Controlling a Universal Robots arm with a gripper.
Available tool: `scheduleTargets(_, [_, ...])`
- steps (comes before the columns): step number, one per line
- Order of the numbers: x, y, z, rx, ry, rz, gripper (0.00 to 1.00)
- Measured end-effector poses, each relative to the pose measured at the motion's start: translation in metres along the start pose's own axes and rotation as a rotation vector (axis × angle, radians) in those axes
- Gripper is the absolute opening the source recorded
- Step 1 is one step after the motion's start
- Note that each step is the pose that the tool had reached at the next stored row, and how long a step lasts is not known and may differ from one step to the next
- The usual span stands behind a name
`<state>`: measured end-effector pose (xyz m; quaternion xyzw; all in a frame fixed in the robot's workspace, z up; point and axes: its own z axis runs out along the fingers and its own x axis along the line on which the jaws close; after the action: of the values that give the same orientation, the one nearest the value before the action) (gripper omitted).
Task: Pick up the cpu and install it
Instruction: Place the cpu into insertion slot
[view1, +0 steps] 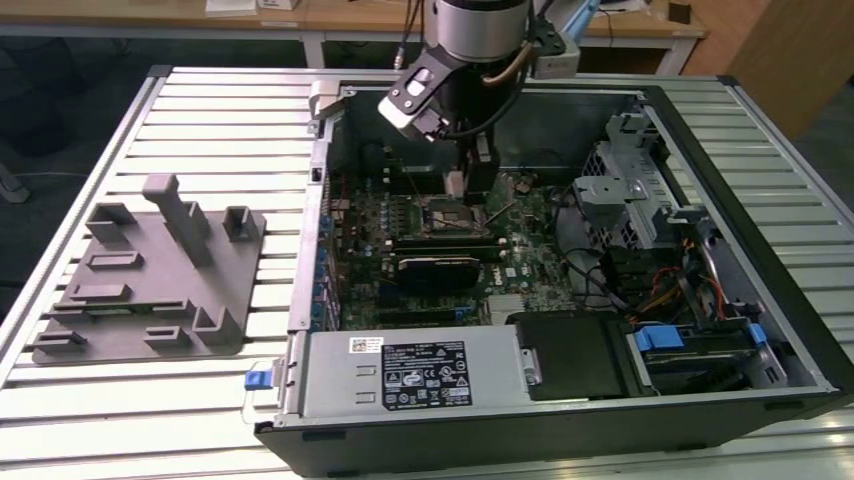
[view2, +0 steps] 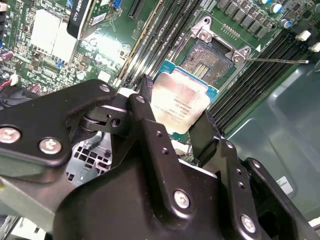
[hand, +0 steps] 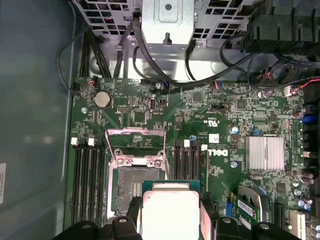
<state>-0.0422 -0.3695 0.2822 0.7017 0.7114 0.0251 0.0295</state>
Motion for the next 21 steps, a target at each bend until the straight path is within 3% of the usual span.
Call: scheduleTargets(21, [0.0080,-0.0015,0.0207,0.0000,0.0003,-0.004,0.54])
